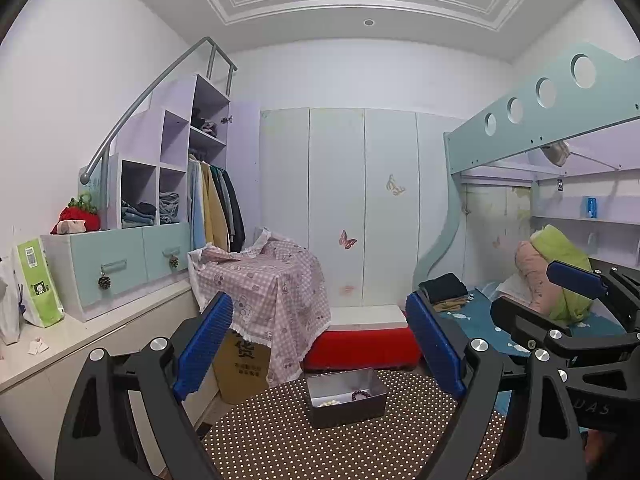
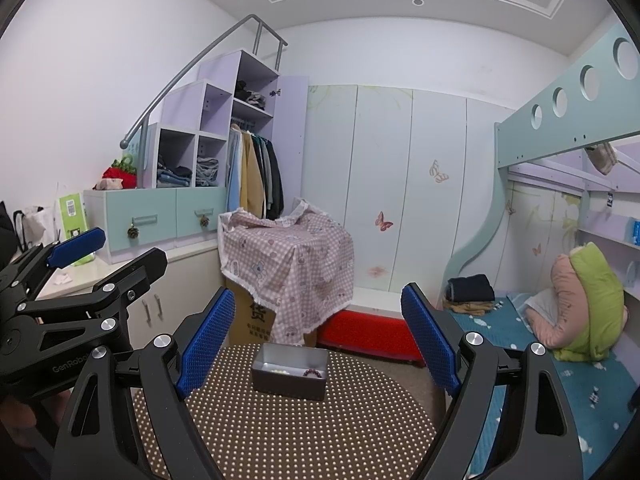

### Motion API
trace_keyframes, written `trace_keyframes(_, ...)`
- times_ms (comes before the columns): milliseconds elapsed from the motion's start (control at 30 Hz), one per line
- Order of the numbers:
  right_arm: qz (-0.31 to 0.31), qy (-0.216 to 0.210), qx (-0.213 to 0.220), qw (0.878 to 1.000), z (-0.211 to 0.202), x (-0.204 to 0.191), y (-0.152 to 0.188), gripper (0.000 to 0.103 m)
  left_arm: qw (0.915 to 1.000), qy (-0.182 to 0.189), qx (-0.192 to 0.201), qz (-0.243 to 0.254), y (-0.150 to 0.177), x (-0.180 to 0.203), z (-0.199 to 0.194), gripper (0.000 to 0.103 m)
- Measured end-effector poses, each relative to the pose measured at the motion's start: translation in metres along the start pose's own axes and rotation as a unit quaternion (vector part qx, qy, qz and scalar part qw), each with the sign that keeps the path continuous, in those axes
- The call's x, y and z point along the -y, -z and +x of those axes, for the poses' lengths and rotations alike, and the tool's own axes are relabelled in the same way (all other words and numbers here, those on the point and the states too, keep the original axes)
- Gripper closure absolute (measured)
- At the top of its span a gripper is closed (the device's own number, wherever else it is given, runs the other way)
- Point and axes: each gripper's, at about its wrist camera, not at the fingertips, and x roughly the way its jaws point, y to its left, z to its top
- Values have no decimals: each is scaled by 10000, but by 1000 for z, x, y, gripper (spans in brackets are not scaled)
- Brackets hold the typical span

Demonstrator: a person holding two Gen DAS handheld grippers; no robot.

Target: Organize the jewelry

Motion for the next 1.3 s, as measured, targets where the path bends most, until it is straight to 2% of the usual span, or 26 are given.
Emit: trace_keyframes(1300, 17, -16, -35, 10000, 1, 3, 2, 21, 10000, 19, -35, 13, 3, -5, 4, 17)
